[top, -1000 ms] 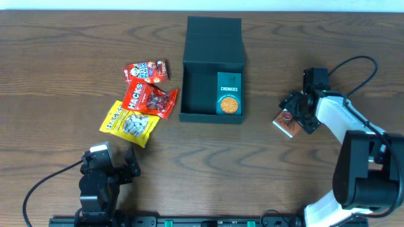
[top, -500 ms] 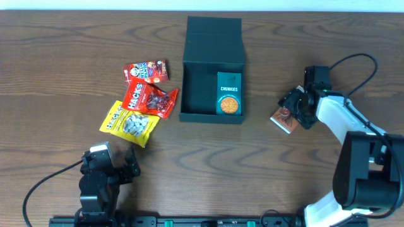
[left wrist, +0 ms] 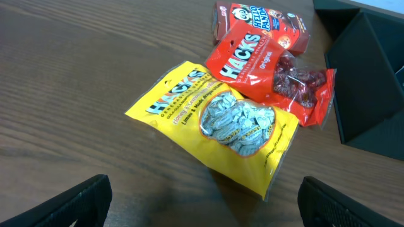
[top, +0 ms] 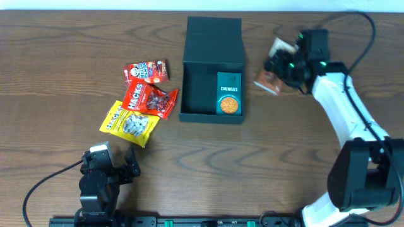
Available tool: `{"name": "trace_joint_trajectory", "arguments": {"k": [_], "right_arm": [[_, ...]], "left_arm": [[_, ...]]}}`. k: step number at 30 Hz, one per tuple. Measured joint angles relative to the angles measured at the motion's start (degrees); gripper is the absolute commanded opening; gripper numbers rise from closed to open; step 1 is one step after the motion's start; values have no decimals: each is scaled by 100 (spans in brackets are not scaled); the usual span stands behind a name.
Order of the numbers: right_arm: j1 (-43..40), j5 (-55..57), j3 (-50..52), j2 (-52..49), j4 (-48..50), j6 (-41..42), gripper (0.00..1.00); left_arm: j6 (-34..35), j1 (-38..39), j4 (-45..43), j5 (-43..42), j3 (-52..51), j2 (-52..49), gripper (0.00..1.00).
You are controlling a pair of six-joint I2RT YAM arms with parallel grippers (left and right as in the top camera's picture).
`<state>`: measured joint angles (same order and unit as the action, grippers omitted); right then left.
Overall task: Pack container
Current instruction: 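Carry the Pocky box into the green box beside the Chunkies box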
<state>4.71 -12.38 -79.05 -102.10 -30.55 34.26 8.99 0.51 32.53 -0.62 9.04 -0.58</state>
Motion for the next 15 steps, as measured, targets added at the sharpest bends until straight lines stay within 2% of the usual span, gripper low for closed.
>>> {"name": "trace_joint_trajectory", "arguments": {"k": [5, 15], "right_arm": [[874, -81, -627, 0, 236, -125, 73], [1853, -262, -656, -212, 562, -114, 71]], "left_arm": [[2, 0, 0, 0, 0, 0, 95], [0, 0, 0, 0, 0, 0, 95]]}}
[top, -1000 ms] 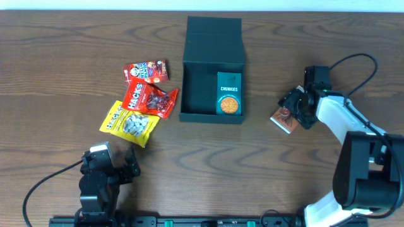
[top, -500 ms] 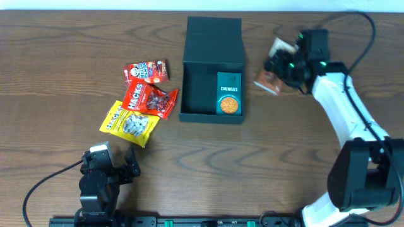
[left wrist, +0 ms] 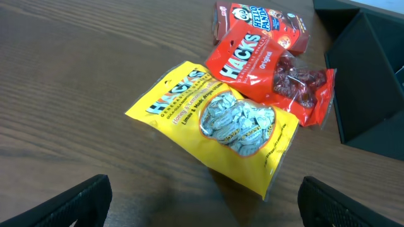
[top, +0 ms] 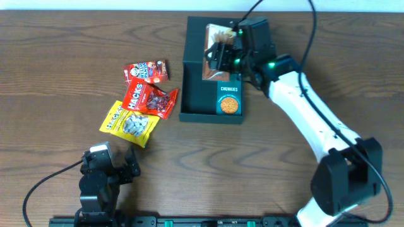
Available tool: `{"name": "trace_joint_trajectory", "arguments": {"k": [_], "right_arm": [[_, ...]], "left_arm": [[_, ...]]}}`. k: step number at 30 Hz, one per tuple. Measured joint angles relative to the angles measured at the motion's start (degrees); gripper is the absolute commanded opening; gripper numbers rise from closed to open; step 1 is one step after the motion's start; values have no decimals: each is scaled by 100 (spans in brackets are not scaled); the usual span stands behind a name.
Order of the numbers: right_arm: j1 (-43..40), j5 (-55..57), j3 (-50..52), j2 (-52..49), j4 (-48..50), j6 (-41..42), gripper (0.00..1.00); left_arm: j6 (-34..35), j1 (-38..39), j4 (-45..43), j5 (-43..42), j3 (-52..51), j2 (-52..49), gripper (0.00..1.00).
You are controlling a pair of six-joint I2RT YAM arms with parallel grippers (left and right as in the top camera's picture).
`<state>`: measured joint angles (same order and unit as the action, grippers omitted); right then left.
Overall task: Pack container
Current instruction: 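Carry the Pocky box into the green box beside the Chunkies box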
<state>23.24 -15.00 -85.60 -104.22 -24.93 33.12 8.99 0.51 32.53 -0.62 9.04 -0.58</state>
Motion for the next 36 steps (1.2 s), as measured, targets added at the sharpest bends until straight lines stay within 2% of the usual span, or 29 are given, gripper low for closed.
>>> {"name": "trace_joint_trajectory", "arguments": {"k": [7, 26, 31, 36], "right_arm": [[229, -162, -225, -662, -256, 83, 70], [664, 76, -317, -1038, -1165, 636, 70], [664, 243, -317, -1038, -1276, 699, 88], [664, 297, -319, -1038, -1276, 697, 87]], "left_arm": [[0, 0, 0, 0, 0, 0, 95], [2, 0, 0, 0, 0, 0, 95], [0, 0, 0, 0, 0, 0, 95], [0, 0, 0, 0, 0, 0, 95]]}}
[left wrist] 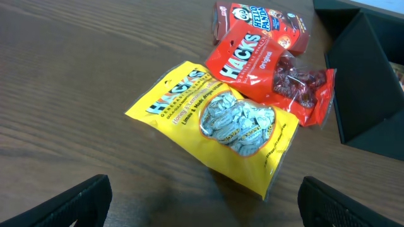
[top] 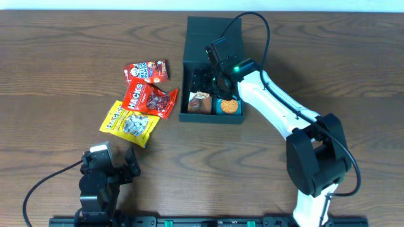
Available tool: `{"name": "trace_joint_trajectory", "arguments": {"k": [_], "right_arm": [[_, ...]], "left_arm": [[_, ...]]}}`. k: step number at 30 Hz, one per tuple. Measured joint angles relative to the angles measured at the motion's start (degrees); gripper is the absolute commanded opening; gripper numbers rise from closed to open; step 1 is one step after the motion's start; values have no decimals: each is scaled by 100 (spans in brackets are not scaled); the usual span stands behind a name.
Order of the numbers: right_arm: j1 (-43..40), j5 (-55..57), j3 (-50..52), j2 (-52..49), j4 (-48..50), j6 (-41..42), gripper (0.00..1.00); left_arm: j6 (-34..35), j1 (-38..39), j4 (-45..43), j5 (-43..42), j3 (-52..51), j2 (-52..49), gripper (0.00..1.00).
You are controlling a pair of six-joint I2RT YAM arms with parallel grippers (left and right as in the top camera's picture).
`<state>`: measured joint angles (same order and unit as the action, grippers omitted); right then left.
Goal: Pack container
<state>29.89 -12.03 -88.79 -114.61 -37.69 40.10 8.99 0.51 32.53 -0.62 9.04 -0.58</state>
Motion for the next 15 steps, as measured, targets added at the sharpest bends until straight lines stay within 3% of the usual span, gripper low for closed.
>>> {"name": "trace_joint_trajectory", "arguments": {"k": [9, 15], "right_arm": [[-96, 4, -114, 0, -55, -50, 81], [-468, 85, -1060, -2, -636, -739, 87]], "left_arm": [[0, 0, 0, 0, 0, 0, 95], [0, 0, 0, 0, 0, 0, 95]]}}
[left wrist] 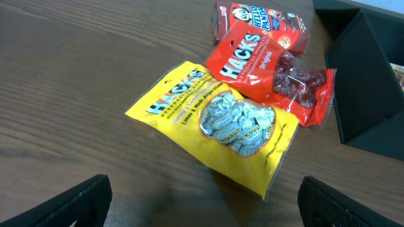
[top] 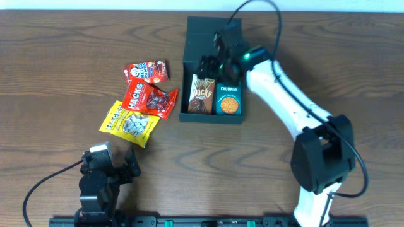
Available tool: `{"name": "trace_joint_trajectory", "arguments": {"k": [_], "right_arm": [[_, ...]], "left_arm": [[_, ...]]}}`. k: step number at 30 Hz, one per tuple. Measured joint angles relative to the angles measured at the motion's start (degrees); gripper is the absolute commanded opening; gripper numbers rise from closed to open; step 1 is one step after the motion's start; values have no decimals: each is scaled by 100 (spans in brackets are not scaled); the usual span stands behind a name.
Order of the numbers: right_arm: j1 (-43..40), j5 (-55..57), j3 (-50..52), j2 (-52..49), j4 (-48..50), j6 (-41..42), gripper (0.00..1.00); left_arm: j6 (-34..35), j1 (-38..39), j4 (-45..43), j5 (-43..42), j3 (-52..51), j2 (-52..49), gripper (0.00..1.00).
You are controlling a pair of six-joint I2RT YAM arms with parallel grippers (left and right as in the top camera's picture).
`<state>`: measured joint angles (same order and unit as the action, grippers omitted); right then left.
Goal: Pack container
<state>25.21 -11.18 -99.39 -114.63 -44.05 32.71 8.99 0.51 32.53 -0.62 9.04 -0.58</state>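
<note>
The dark green box (top: pixel 187 94) stands open in the middle, its lid (top: pixel 214 34) folded back. Inside lie a brown snack pack (top: pixel 202 94) on the left and a teal Chunkies pack (top: pixel 228 98) on the right. My right gripper (top: pixel 210 64) hovers at the brown pack's far end; its dark fingers blend into the box. To the left on the table lie a yellow Hacks bag (left wrist: pixel 218 123), a red Hacks bag (left wrist: pixel 278 69) and a red Hello Panda box (left wrist: pixel 262 22). My left gripper (left wrist: pixel 205 211) is open and empty, short of the yellow bag.
The box's dark side wall (left wrist: pixel 372 88) rises at the right of the left wrist view. The wooden table (top: pixel 63 50) runs bare to the left and right of the packs. The right arm (top: pixel 284 94) stretches over the table right of the box.
The brown pack, upright in the box's left half under my right gripper, now lies flat there. The right gripper stands further back. The left arm has not moved.
My right gripper held the brown pack above the table right of the box. It then held it over the open lid, then down in the box's left half beside the Chunkies pack. Now the pack lies flat inside. The left gripper stayed open and still.
</note>
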Motion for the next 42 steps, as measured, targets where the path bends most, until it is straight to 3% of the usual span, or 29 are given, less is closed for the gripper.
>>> {"name": "trace_joint_trajectory", "arguments": {"k": [8, 17, 24, 36, 39, 42], "right_arm": [[-557, 297, -929, 2, -566, -1462, 96], [-1263, 354, -1008, 2, -109, -2726, 99], [-1718, 131, -1012, 2, 400, -2959, 99], [-1711, -374, -1014, 2, 125, -3012, 99], [-1711, -616, -1019, 2, -190, -2986, 99], [-1711, -800, -1019, 2, -564, -2946, 99]], "left_arm": [[0, 0, 0, 0, 0, 0, 95], [2, 0, 0, 0, 0, 0, 95], [0, 0, 0, 0, 0, 0, 95], [42, 0, -15, -13, 0, 0, 95], [581, 0, -164, -229, -2, 0, 95], [1786, 0, -264, -796, -2, 0, 95]]}}
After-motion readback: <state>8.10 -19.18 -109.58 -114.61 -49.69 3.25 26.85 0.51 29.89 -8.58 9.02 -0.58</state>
